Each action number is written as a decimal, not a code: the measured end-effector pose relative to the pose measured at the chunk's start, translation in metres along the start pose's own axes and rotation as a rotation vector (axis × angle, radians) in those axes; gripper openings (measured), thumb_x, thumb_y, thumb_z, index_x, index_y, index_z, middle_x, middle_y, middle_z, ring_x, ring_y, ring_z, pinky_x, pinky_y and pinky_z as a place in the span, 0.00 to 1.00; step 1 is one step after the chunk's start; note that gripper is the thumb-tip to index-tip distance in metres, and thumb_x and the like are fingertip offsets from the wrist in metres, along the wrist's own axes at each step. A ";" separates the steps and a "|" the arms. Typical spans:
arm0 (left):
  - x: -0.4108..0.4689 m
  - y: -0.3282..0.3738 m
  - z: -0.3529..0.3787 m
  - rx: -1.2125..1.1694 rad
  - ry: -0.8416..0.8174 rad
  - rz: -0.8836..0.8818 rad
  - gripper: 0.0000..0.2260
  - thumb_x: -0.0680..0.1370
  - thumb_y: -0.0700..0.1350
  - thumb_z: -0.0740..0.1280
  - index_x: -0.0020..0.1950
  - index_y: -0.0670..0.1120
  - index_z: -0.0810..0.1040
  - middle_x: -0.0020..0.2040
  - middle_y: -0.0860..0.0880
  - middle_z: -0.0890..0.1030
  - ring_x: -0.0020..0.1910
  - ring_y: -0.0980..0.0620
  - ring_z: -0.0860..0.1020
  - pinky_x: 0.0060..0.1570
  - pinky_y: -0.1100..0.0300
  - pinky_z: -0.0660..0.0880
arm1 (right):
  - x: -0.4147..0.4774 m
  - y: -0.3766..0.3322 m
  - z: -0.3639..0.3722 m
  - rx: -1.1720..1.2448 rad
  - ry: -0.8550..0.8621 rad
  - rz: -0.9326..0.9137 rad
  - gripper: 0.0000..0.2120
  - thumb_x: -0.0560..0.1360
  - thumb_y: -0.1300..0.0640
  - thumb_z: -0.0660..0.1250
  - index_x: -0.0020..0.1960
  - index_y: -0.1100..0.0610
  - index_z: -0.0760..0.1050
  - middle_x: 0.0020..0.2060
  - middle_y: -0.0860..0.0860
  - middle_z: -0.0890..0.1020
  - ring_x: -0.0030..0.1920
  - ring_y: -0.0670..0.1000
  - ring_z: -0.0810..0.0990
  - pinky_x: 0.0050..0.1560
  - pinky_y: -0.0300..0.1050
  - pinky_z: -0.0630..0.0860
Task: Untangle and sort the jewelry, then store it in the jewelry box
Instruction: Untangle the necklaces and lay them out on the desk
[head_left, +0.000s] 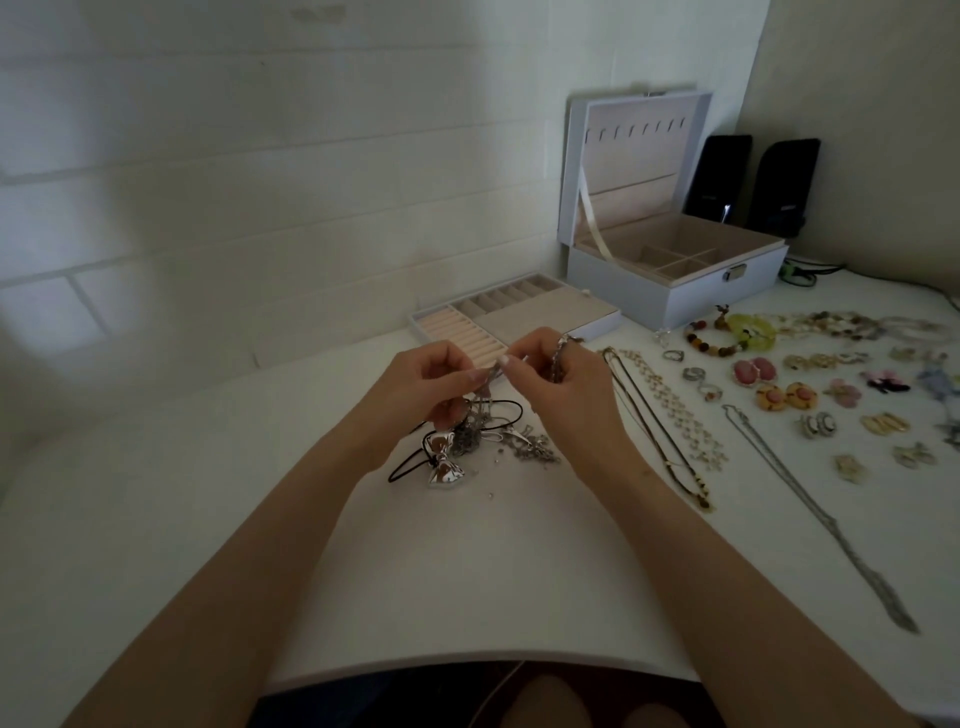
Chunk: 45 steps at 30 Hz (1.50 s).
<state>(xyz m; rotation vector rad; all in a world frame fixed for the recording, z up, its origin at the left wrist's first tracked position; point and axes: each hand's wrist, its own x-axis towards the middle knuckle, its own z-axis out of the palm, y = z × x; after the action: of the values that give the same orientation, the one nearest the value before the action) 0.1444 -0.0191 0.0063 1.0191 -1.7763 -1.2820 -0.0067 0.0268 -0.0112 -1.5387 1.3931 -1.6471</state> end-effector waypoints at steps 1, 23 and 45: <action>0.000 0.000 -0.001 -0.001 -0.003 -0.022 0.05 0.76 0.40 0.68 0.43 0.41 0.73 0.41 0.44 0.80 0.27 0.57 0.72 0.27 0.67 0.69 | 0.000 0.000 0.000 0.005 -0.004 0.006 0.04 0.74 0.62 0.68 0.40 0.61 0.76 0.26 0.48 0.70 0.28 0.42 0.65 0.30 0.33 0.64; 0.000 -0.003 -0.005 0.318 -0.055 0.137 0.12 0.74 0.37 0.68 0.49 0.54 0.81 0.53 0.55 0.77 0.45 0.61 0.74 0.44 0.71 0.68 | 0.004 -0.004 -0.007 0.268 -0.177 0.162 0.02 0.75 0.61 0.68 0.45 0.59 0.79 0.26 0.47 0.77 0.26 0.44 0.72 0.29 0.34 0.69; 0.006 -0.006 -0.002 0.062 0.353 0.015 0.08 0.81 0.40 0.59 0.48 0.40 0.76 0.37 0.50 0.81 0.30 0.58 0.78 0.30 0.65 0.74 | 0.005 -0.005 -0.006 0.398 -0.226 0.158 0.08 0.76 0.60 0.66 0.38 0.61 0.75 0.36 0.53 0.82 0.39 0.49 0.80 0.41 0.39 0.78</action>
<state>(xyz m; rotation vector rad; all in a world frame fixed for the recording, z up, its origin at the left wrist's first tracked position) 0.1449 -0.0267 0.0014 1.1827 -1.5555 -0.9715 -0.0124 0.0266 -0.0035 -1.3013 0.9714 -1.4915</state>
